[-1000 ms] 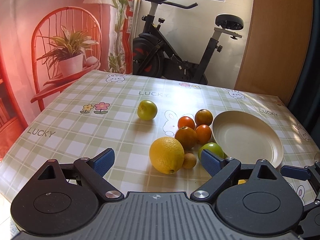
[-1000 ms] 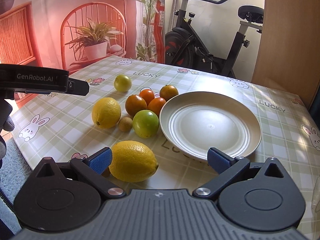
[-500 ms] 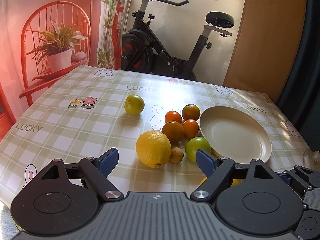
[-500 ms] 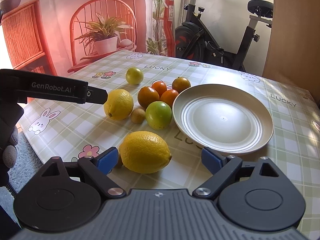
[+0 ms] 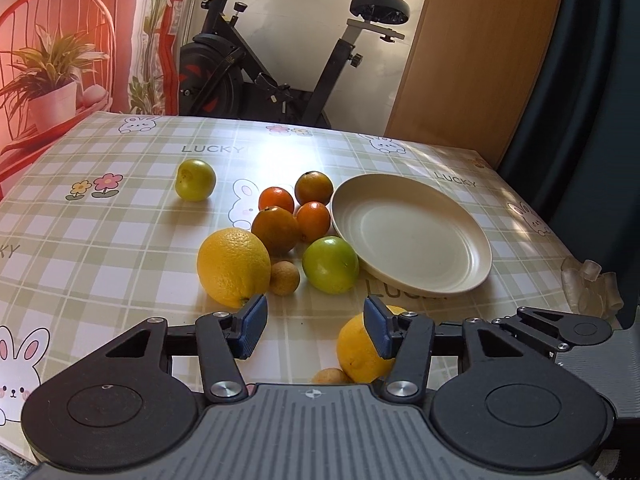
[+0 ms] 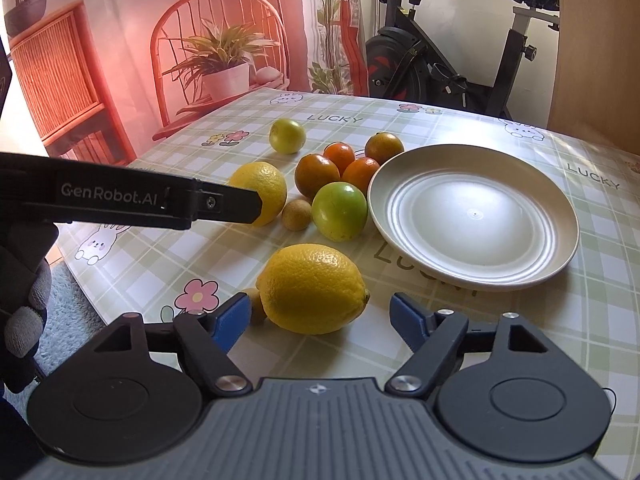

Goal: Organize fruits
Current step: 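Close the left gripper around the yellow lemon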

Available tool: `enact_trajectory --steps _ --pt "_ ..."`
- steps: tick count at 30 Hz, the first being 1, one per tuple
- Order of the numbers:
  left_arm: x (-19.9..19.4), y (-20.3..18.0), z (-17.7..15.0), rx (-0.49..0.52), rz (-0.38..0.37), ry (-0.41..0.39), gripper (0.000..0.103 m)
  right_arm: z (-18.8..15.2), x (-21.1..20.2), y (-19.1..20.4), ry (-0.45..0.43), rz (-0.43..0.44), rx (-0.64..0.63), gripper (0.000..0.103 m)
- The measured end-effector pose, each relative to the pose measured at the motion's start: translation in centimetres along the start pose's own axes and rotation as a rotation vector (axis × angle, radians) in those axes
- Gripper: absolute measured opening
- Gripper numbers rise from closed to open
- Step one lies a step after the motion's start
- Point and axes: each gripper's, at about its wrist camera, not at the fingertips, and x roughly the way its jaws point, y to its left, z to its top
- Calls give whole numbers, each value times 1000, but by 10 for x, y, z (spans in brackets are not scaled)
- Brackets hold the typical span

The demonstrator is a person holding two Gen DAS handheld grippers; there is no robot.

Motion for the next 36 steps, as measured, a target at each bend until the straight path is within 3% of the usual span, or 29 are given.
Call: enact_trajectory --steps 16,19,24,36 --pt "21 -11 -4 23 -153 91 56 -4 7 -3 3 22 24 73" --pt "24 -9 -4 0 -182 100 42 -5 5 -5 -4 24 36 71" --pt "24 -9 -5 -3 -186 96 42 -3 4 -5 -15 28 42 65" --pt "24 -11 -7 -2 -178 93 43 -4 9 -6 -10 40 70 67"
